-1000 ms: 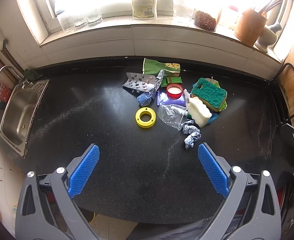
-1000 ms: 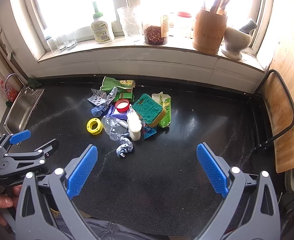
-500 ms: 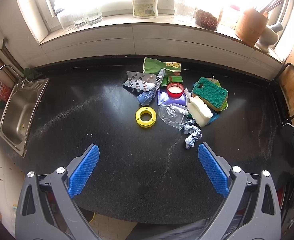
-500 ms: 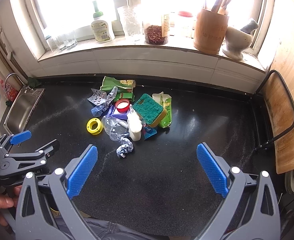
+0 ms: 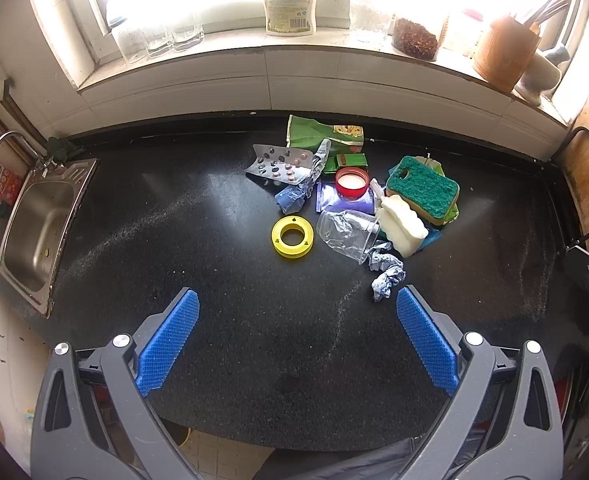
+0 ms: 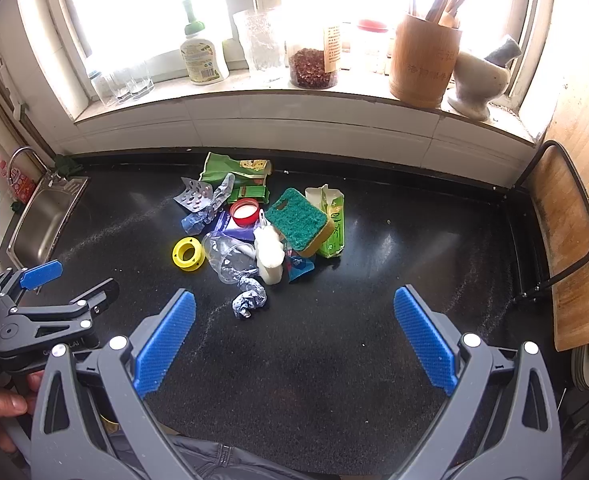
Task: Collect trash
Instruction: 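Grasp the green sponge with the right tool while the left tool grasps the yellow tape roll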
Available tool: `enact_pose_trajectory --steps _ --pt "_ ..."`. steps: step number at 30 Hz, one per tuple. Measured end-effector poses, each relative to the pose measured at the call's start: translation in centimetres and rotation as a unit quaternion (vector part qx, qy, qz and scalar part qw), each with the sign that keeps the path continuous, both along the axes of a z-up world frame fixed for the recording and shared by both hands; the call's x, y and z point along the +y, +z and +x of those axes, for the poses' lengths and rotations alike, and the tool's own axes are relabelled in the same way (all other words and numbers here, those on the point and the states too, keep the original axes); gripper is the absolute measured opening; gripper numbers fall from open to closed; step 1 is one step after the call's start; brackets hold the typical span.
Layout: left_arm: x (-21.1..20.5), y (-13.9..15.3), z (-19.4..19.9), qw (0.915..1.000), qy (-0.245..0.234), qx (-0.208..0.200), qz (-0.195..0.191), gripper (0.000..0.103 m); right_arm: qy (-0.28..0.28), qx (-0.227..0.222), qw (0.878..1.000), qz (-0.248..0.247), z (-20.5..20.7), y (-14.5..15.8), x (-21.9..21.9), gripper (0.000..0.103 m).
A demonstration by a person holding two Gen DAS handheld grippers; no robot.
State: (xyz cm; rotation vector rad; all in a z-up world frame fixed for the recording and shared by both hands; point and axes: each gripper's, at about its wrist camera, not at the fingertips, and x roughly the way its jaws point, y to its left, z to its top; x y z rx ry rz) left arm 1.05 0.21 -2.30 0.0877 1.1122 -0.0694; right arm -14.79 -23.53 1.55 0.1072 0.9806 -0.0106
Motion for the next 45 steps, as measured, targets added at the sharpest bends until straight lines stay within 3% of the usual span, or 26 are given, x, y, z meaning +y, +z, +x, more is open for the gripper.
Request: enact_pose_trajectory --steps 13,18,24,28,35,37,40,42,44,45 --pt "0.2 -1.5 2.1 0.9999 -0.013 0.006 0.008 0.096 0.007 0.014 1.0 0.003 2.5 -1.7 -0.8 0.097" --pt "1.4 -4.8 3.8 0.9996 -0.022 0.014 -0.005 0.096 0.017 0.022 1.0 0.0 5.0 -4.1 -1.5 0.097" --pt "1.9 -12.0 7.2 0.9982 -0.03 0.049 0.018 0.096 0.059 0.035 0.997 -0.018 9.7 -8.4 -1.8 0.096" --pt "1.6 -16.2 9.3 0.9975 -0.047 0.046 0.024 0.096 0.082 0.054 0.994 -0.04 12.9 -11.2 -2.1 0.095" --pt "2.1 -19.8 12.1 0.9976 -0.045 0.052 0.003 0.093 0.132 0.089 0.985 -0.062 16.8 -15.0 -1.1 0.094" --pt "2.3 -20.2 12.8 0.9981 -0.039 0.047 -0.002 0.091 0.14 0.098 0.983 -0.067 17.7 -16.1 -0.7 0.09" --pt "2.1 -20.2 13.6 0.9983 -0.046 0.036 -0.003 0.087 0.144 0.114 0.98 -0.072 18.5 -17.4 -0.5 0.076" --pt "1.9 -20.0 13.7 0.9982 -0.053 0.028 -0.003 0.073 0.145 0.12 0.98 -0.065 18.6 -17.8 -0.5 0.058" --pt "1.5 -19.5 13.5 0.9981 -0.057 0.025 -0.002 0.055 0.141 0.116 0.982 -0.057 18.4 -17.6 -0.5 0.051" --pt "1.5 -19.4 13.6 0.9979 -0.056 0.033 -0.002 0.055 0.141 0.114 0.982 -0.052 18.3 -17.5 -0.5 0.047"
